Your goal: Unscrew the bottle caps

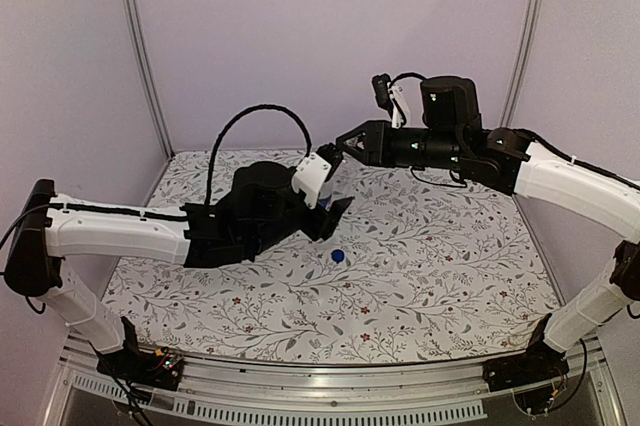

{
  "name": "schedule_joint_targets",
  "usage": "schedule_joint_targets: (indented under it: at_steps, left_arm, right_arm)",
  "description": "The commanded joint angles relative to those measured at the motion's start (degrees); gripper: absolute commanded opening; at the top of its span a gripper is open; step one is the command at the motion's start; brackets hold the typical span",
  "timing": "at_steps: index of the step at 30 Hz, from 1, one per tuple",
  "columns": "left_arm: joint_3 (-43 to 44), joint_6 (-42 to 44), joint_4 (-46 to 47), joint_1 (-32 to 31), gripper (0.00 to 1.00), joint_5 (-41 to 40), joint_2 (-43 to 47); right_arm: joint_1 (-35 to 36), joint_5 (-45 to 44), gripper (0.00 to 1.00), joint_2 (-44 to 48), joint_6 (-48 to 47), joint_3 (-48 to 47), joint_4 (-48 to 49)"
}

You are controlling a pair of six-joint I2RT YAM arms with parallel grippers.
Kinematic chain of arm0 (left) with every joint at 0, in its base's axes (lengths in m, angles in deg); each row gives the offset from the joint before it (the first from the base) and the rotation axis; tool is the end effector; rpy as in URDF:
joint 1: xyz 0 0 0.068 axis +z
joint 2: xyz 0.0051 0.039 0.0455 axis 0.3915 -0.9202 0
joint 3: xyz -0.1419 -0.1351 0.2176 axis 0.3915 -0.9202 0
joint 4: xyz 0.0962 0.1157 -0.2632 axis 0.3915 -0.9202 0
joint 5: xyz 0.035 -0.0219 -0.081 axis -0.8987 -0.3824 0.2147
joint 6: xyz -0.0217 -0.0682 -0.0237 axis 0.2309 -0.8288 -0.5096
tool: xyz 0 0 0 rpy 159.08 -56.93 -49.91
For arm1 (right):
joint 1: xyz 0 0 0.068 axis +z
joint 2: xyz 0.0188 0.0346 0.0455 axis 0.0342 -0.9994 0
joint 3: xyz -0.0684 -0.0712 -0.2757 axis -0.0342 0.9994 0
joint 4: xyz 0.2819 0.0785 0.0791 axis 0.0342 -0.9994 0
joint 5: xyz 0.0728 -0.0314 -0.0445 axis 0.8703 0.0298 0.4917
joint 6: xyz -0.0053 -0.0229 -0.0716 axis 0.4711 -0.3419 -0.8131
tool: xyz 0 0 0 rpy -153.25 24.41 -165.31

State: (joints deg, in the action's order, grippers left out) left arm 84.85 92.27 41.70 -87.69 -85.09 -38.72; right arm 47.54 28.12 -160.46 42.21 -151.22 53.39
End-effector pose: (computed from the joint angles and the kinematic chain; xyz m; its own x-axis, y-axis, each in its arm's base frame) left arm 0.2065 -0.3693 0.2791 -0.0680 0.2758 -0.9588 0.6288 0.7580 0.1734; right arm 0.2663 0.3241 0.3908 -0.5726 0.0888 -0.8150 -0.6310 0.5869 0.5073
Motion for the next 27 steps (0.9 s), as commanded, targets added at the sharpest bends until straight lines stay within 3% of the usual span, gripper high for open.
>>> schedule_joint_targets:
  at_steps: [1,5,9,17,27]
  left_arm:
    - [-1.29,1.19,2.25,0.09,0.72,0.48,1.74]
    - [-1.58,0.98,2.47,0.45,0.69,1.12,2.21]
    - [-1.88,0.96,2.81,0.46,0.99,-0.2,2.8]
    - [-5.51,2.68,4.9,0.46,1.0,5.61,8.16]
    - [-7.48,3.74,6.91,0.72,1.0,4.21,12.86]
  right_arm:
    - [0.25,0.49,0.0,0.22,0.0,-0.37,2.8]
    - [0.25,0.17,0.0,0.13,-0.27,-0.13,2.66]
    - [0.25,-3.52,0.0,0.52,-1.57,-0.03,1.72]
    - [-3.93,-15.71,0.0,1.89,-9.42,1.44,-0.82]
    - [-6.34,-25.98,0.0,-0.76,-20.03,6.04,3.67]
